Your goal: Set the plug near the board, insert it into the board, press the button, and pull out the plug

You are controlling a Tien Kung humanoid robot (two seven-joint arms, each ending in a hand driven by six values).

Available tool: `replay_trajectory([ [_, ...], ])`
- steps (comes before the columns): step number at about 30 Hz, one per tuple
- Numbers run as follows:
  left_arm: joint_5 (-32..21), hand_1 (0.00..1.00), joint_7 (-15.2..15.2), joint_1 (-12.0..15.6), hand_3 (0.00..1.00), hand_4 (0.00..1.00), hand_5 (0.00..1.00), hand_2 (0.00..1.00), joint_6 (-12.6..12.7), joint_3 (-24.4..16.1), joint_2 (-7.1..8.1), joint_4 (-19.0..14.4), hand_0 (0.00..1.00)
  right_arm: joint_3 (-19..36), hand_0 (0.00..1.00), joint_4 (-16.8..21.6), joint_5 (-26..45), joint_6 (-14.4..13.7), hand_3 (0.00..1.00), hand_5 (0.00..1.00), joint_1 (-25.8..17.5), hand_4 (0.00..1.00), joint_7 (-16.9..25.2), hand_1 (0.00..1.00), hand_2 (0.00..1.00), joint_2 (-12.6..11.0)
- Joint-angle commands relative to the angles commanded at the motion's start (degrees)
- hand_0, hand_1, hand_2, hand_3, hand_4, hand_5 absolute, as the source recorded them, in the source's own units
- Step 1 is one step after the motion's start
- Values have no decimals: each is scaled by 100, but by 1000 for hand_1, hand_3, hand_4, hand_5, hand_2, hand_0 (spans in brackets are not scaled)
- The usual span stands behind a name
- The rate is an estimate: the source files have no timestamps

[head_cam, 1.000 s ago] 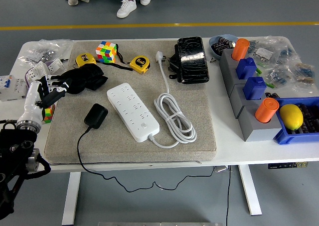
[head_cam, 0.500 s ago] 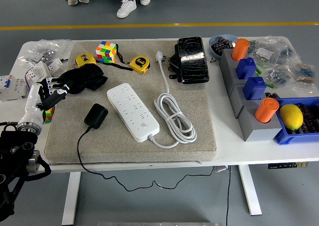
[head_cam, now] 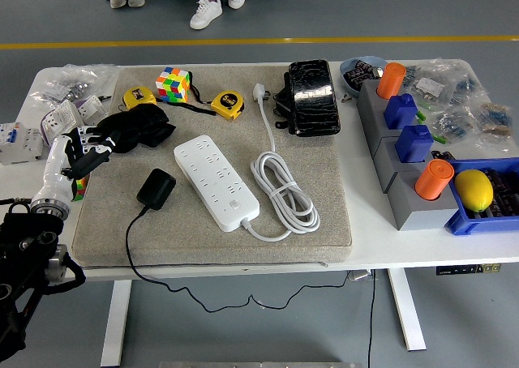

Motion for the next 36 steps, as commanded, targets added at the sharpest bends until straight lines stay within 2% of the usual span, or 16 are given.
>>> replay_trajectory([
  [36,-65,454,21,-97,537,832,345,513,-60,113,37,-102,383,-111,547,-17,33,22,507,355,29,831,-12,593,536,18],
])
